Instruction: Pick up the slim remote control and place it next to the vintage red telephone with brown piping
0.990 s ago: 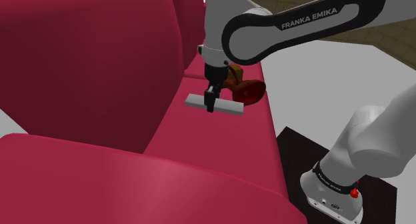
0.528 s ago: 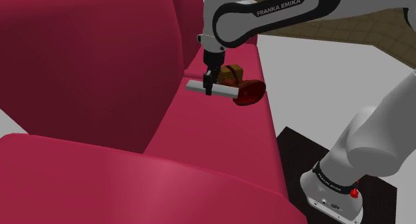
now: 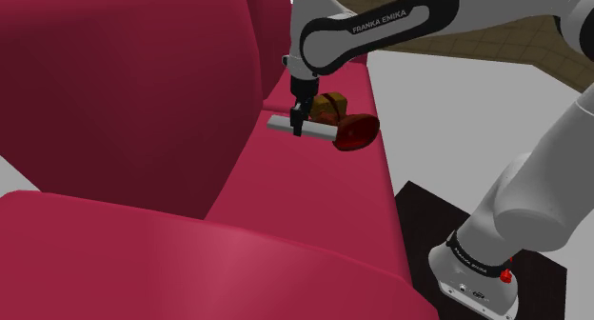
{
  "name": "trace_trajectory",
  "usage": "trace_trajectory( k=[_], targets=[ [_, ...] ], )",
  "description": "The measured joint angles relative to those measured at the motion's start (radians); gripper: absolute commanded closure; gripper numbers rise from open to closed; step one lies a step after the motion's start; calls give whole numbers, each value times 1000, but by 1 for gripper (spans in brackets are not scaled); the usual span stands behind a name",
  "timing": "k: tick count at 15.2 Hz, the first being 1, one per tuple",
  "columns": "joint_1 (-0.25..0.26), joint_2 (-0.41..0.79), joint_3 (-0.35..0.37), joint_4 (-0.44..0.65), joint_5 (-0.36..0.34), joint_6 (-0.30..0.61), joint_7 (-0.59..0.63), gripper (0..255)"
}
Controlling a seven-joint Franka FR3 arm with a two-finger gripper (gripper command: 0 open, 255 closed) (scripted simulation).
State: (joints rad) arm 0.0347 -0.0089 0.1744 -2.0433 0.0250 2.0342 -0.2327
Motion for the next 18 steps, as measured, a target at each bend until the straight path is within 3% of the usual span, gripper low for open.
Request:
trace_trajectory(
  k=[18],
  targets=[
    [3, 110, 0, -121, -21, 229, 10, 255]
  ],
)
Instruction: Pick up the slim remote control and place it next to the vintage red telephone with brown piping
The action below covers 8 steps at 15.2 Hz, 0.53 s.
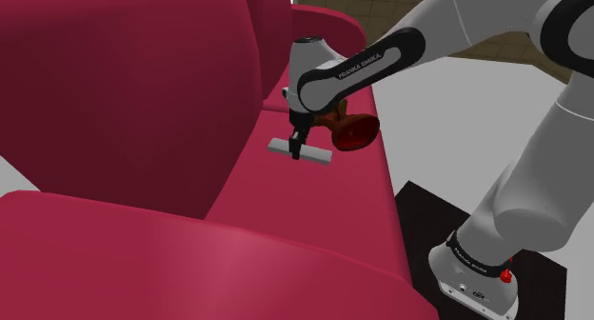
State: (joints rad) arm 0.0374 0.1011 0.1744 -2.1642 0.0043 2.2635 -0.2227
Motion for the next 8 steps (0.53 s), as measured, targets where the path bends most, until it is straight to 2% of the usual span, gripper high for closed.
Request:
trace_trajectory(
  k=[8],
  targets=[
    [2, 67, -3, -34, -15, 100, 8, 255]
  ],
)
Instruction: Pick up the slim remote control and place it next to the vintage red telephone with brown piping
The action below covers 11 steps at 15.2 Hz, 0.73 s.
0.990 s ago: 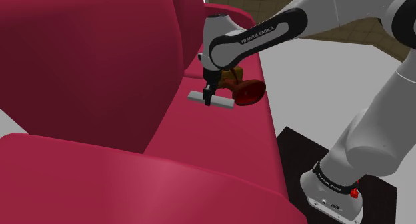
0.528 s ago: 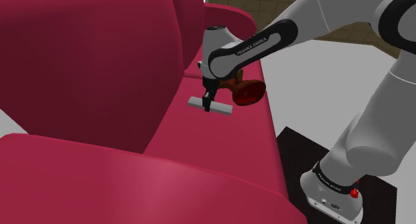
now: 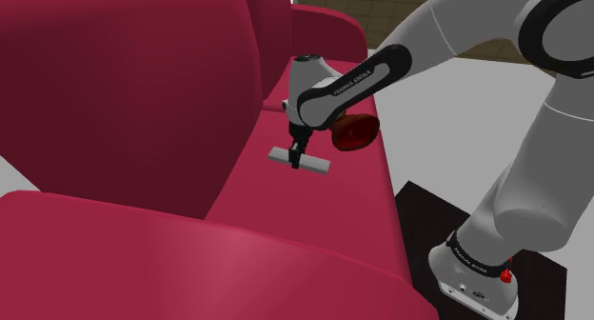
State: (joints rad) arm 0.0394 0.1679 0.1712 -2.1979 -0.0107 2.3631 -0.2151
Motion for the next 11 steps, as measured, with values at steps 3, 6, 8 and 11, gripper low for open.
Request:
trace_trajectory(
  k=[3, 6, 8, 11],
  targets=[
    [3, 29, -1, -12, -7, 40, 7, 255],
    [3, 52, -4, -22, -13, 73, 8, 255],
    [4, 62, -4, -22, -16, 83, 11, 255],
    [4, 65, -5, -23, -17, 87, 11, 255]
  ],
)
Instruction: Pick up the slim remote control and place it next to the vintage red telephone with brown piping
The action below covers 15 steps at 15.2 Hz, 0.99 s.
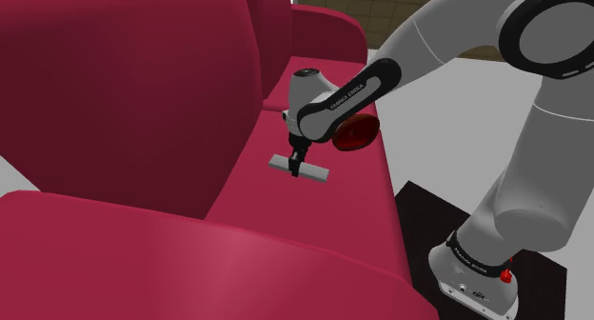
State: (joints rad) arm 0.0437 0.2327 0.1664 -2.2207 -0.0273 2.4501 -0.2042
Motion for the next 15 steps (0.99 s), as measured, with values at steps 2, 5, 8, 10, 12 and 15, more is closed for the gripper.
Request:
trace_trajectory(
  k=[2, 5, 8, 10, 12, 15],
  targets=[
    [0, 0, 0, 0, 0, 0, 0, 255],
    [0, 0, 0, 0, 0, 0, 0, 0],
    [0, 0, 0, 0, 0, 0, 0, 0],
    [-2, -11, 1, 2, 3, -13, -3, 0],
    [-2, -44, 4, 23, 11, -65, -6, 0],
    [-6, -87, 6, 23, 21, -108, -14, 0]
  ],
)
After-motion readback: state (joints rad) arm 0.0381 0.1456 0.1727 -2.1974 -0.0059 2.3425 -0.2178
